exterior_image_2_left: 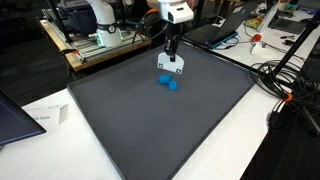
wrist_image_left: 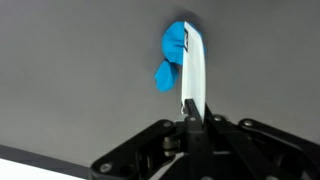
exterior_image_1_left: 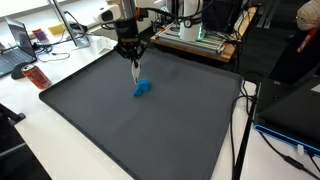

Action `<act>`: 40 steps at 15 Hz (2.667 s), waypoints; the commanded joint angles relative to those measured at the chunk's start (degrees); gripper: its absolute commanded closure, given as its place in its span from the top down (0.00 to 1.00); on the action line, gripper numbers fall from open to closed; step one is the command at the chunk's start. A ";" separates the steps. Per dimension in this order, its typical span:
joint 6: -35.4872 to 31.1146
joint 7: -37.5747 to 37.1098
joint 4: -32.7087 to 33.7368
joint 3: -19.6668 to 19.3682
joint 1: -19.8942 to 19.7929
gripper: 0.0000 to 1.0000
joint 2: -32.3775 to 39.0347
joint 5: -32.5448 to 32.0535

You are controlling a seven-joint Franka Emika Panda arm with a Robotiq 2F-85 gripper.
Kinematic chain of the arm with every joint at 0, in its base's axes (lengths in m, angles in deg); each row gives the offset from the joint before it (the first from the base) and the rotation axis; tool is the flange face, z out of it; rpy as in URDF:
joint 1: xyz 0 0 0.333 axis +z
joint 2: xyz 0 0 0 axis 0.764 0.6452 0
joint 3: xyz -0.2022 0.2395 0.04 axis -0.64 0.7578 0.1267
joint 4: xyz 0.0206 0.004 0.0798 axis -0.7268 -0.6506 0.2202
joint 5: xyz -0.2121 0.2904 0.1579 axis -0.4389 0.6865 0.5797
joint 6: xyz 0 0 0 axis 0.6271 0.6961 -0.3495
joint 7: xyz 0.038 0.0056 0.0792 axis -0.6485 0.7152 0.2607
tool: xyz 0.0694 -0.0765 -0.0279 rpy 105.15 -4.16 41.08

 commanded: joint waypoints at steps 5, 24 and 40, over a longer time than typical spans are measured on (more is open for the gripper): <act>-1.77 12.28 -3.45 2.81 -1.07 0.01 -0.60 12.51; -3.49 2.46 -5.79 0.41 -0.56 0.01 0.46 10.34; -4.21 -10.50 -2.37 -0.34 2.03 0.01 5.53 4.12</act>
